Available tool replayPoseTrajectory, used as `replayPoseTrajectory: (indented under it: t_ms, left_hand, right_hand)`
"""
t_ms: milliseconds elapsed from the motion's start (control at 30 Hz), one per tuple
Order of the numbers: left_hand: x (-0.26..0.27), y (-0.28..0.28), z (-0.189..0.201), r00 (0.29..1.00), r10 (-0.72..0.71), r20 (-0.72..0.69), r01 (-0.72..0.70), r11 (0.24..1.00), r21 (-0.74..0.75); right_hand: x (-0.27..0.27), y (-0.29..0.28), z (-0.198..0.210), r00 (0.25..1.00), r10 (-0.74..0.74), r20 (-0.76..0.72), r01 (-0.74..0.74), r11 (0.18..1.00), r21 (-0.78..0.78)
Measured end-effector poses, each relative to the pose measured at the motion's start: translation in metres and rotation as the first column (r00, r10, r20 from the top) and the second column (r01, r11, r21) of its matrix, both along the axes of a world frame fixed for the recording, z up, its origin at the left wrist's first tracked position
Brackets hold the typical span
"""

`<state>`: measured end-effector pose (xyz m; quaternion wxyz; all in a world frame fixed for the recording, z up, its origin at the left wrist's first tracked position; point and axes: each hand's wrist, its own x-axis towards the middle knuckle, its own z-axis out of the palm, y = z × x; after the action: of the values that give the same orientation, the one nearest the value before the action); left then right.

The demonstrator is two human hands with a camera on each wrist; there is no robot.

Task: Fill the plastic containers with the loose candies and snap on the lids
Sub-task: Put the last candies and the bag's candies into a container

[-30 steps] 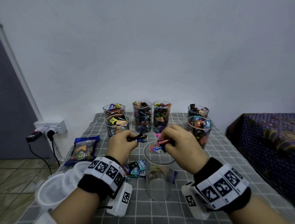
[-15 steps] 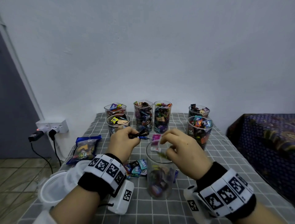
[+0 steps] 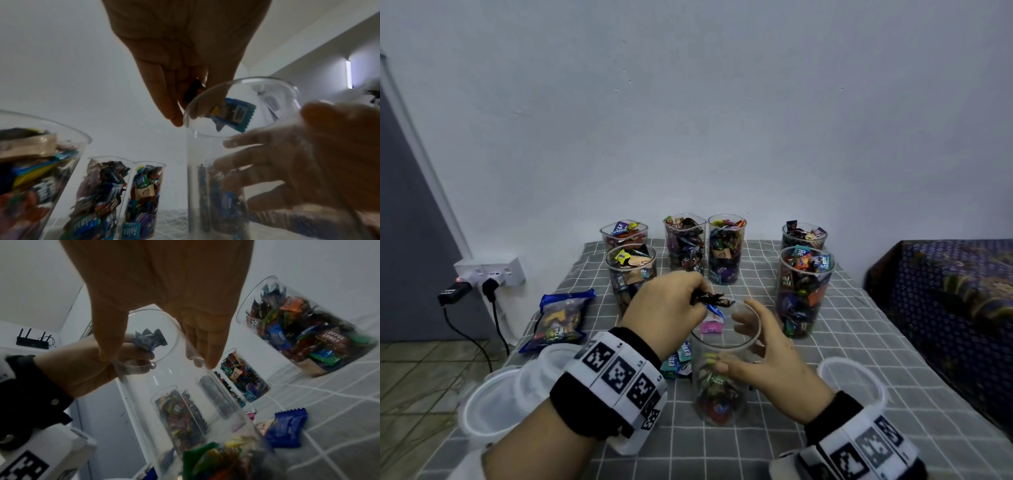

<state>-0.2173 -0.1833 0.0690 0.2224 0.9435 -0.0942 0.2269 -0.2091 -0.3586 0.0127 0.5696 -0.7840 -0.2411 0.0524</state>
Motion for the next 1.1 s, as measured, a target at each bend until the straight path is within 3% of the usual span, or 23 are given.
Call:
replayPoseTrajectory:
  t_ms: [100,400,500,567,633,700,767,833,900,1000,1100]
  left_hand:
    - [-0.004,-0.006,-0.001,0.999,-0.04,0.025,0.037,0.991,0.127]
    - [-0.003,-0.003,-0.009,0.99,-0.106,0.095,0.096,0.99,0.1]
    - [-0.001,0.002,-0.013,0.99,-0.117,0.075,0.127,0.98,-0.15]
    - [0.001,0.007,-0.013,0.991,-0.12,0.051,0.13,0.918,-0.375]
    - [0.002,0.015,-0.013,0.996,-0.09,0.024,0.089,0.839,-0.536]
    - [0.006,0.025,-0.016,0.997,-0.058,-0.041,0.023,0.812,-0.583]
    - [0.011,0.034,-0.022,0.979,-0.054,-0.194,-0.055,0.854,-0.517]
    - [0.017,0.041,-0.031,0.918,-0.019,-0.397,-0.11,0.948,-0.299]
    - [0.022,0.043,-0.041,0.832,0.063,-0.551,-0.108,0.993,-0.05]
    - [0.027,0.04,-0.05,0.73,0.155,-0.666,-0.03,0.98,0.195]
    - [0.03,0.035,-0.061,0.663,0.238,-0.71,0.028,0.94,0.341]
  right_hand:
    - [0.001,0.0,0.003,0.999,-0.006,0.033,0.005,1.0,0.005]
    - [0.002,-0.003,0.004,0.999,0.02,0.041,-0.02,1.0,0.017]
    - [0.003,-0.004,0.005,0.999,0.027,0.026,-0.026,1.0,-0.013]
    - [0.005,-0.007,0.006,0.999,0.054,0.01,-0.053,0.995,-0.08]
    - [0.008,-0.014,0.011,0.993,0.117,-0.003,-0.115,0.971,-0.212]
    - [0.013,-0.022,0.017,0.982,0.189,-0.025,-0.18,0.88,-0.44]
    - [0.022,-0.028,0.019,0.974,0.22,-0.046,-0.196,0.733,-0.652]
    - [0.036,-0.029,0.013,0.976,0.209,-0.068,-0.19,0.647,-0.739]
    - [0.051,-0.026,0.006,0.977,0.211,-0.028,-0.146,0.571,-0.807]
    - [0.069,-0.017,-0.003,0.964,0.251,0.093,-0.027,0.436,-0.899]
    - [0.085,-0.006,-0.016,0.944,0.307,0.117,0.021,0.299,-0.954]
